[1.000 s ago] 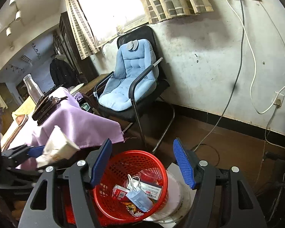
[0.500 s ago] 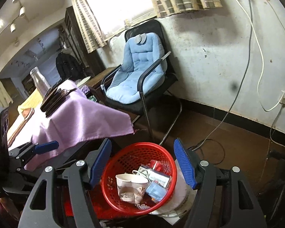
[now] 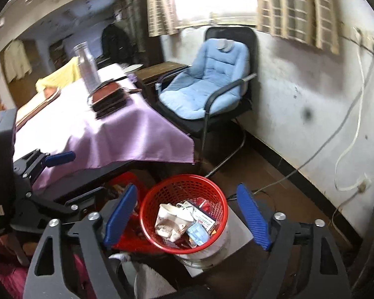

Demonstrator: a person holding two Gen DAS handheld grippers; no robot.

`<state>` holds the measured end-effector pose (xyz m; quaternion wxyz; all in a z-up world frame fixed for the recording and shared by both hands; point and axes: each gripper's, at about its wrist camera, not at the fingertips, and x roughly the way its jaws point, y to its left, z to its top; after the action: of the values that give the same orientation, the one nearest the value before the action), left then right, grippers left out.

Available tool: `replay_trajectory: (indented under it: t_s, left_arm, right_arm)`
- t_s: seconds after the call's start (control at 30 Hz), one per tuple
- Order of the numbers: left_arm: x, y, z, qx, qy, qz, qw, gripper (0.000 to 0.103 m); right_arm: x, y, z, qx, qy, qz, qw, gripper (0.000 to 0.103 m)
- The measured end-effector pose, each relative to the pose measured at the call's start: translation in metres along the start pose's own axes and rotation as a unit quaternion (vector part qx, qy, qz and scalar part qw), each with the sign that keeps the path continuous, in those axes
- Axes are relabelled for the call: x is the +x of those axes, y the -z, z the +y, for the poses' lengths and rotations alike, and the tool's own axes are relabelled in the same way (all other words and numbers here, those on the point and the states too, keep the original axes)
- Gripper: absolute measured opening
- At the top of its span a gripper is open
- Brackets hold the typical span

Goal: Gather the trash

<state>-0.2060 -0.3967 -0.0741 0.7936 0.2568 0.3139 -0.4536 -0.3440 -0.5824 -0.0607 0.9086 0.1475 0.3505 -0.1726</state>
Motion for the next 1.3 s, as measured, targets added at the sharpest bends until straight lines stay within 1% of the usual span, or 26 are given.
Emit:
replay_trajectory:
  t_s: [0.03, 0.13, 0.23, 0.3, 0.37, 0.43, 0.57, 0.63, 0.7, 0.83, 1.1, 1.3]
  left_arm:
    - [-0.003, 0.002, 0.001, -0.005, -0.002, 0.003, 1.0000, 0.096]
    - [-0.002, 0.008, 0.004, -0.015, 0.001, 0.023, 0.9996, 0.096]
    - [0.005, 0.017, 0.005, -0.027, -0.002, 0.050, 0.9984, 0.096]
    - [0.011, 0.022, 0.005, -0.026, -0.006, 0.060, 0.9979, 0.096]
    - [0.020, 0.026, 0.003, -0.021, -0.018, 0.071, 0.9971, 0.096]
    - [0.030, 0.032, 0.000, -0.016, -0.021, 0.086, 0.9960, 0.096]
    - [0.049, 0.040, -0.001, -0.016, -0.009, 0.106, 0.9942, 0.096]
    - [0.055, 0.043, -0.002, -0.011, -0.014, 0.108, 0.9940, 0.096]
    - [0.061, 0.045, -0.002, -0.004, -0.020, 0.108, 0.9939, 0.096]
    - [0.066, 0.043, -0.001, -0.008, -0.013, 0.107, 0.9942, 0.096]
    - [0.064, 0.042, -0.002, -0.007, -0.012, 0.102, 0.9947, 0.096]
    - [0.057, 0.040, -0.002, -0.005, -0.015, 0.090, 0.9958, 0.096]
  right_arm:
    - [0.000, -0.001, 0.001, -0.004, -0.003, 0.006, 1.000, 0.088]
    - [0.008, 0.004, 0.002, -0.012, -0.016, 0.042, 0.999, 0.090]
    - [0.020, 0.011, 0.003, -0.022, -0.018, 0.072, 0.997, 0.093]
    - [0.029, 0.018, 0.004, -0.033, -0.021, 0.089, 0.995, 0.093]
    - [0.035, 0.025, 0.004, -0.040, -0.028, 0.099, 0.994, 0.093]
    - [0.041, 0.030, 0.003, -0.041, -0.033, 0.108, 0.993, 0.094]
    - [0.063, 0.041, 0.003, -0.043, -0.035, 0.140, 0.989, 0.095]
    - [0.071, 0.045, 0.002, -0.048, -0.030, 0.150, 0.987, 0.095]
    - [0.077, 0.049, 0.005, -0.062, -0.015, 0.152, 0.986, 0.095]
    - [0.076, 0.051, 0.012, -0.090, -0.004, 0.139, 0.986, 0.095]
    - [0.076, 0.048, 0.012, -0.094, -0.012, 0.137, 0.986, 0.095]
    - [0.073, 0.048, 0.016, -0.100, -0.015, 0.131, 0.986, 0.095]
